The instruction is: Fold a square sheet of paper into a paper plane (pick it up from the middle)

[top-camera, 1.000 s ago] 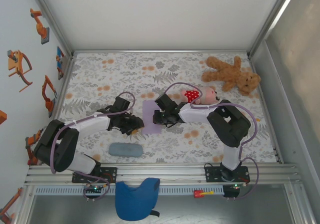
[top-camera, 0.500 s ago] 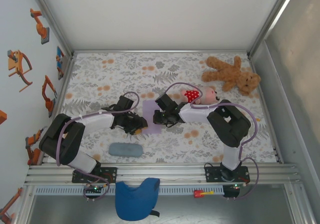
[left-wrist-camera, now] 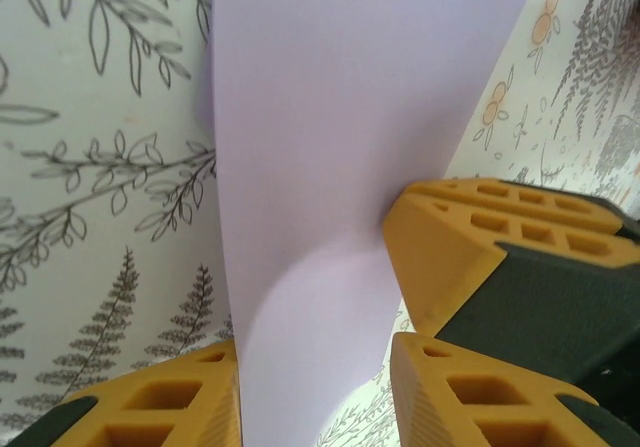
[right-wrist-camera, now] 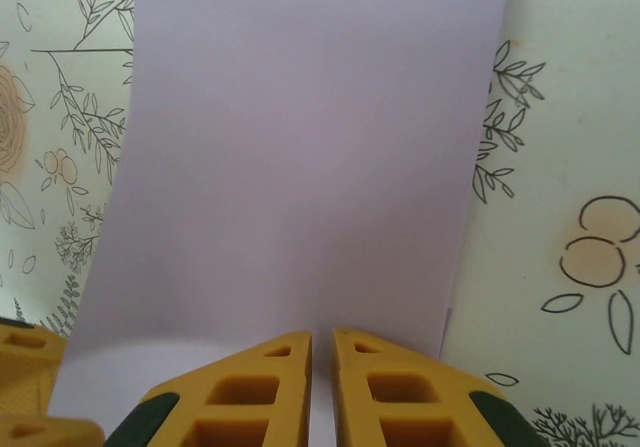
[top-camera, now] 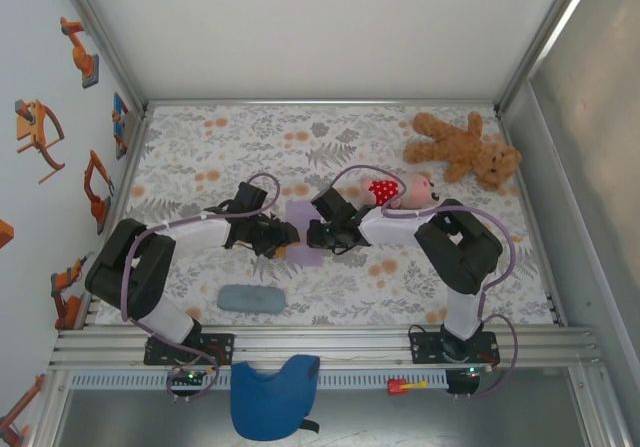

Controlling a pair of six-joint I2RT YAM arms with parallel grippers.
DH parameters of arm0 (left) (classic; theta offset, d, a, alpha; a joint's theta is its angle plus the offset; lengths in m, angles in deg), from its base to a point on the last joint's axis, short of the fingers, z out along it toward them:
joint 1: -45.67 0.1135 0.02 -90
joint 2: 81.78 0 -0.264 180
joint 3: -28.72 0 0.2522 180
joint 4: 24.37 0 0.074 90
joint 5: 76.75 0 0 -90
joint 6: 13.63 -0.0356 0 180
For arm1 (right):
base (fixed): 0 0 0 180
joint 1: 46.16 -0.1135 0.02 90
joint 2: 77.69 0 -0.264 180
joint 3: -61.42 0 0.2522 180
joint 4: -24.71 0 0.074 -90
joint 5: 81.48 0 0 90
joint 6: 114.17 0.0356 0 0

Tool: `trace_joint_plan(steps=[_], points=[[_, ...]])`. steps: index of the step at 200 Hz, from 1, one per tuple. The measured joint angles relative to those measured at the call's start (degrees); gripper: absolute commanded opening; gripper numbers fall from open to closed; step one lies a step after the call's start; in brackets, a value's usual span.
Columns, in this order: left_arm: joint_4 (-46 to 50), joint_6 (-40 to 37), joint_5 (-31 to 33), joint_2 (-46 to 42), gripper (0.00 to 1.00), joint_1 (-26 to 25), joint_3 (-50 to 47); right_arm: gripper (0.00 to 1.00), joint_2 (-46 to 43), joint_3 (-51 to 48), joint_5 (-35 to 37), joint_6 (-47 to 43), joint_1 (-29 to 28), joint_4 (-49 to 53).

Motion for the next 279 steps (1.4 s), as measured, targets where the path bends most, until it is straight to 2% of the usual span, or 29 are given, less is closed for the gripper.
trace_joint_plan(steps=[26,44,100,151,176,225,239,262,279], points=[[-0.59,-0.35,-0.72,1.31,0.39,1.40,1.16,0.14,-0.09,-0.15,-0.02,0.17,0.00,-0.24],[-1.18,-0.48,-1.44,2.36,0.33,2.12,1.77,0.14,-0.11,-0.28,-0.02,0.26,0.00,-0.46],[-2.19,-0.57,-3.02,5.03,0.25,2.51,2.19,0.15,-0.52,-0.85,-0.35,0.37,0.07,-1.11],[-2.36,-0.59,-3.52,5.09,0.10,3.28,2.19,0.17,-0.96,-1.11,-0.35,0.35,0.22,-1.05],[-2.36,-0.61,-3.58,5.07,0.04,3.28,2.19,0.26,-2.67,-1.95,0.50,-0.39,0.52,-0.94],[-2.34,-0.42,-3.58,4.94,0.00,3.28,2.16,0.57,-12.50,-5.70,2.75,-5.09,0.59,-3.32],[-2.36,-0.13,-3.58,4.74,0.00,3.28,2.16,0.63,-15.54,-7.91,3.52,-7.13,0.46,-4.74],[-2.36,0.37,-3.56,4.48,0.00,3.28,2.16,0.65,-18.08,-10.32,5.33,-10.97,-0.55,-5.60],[-2.34,0.83,-3.56,4.33,0.00,3.28,2.16,0.56,-18.69,-11.65,6.36,-14.34,-2.32,-6.54]])
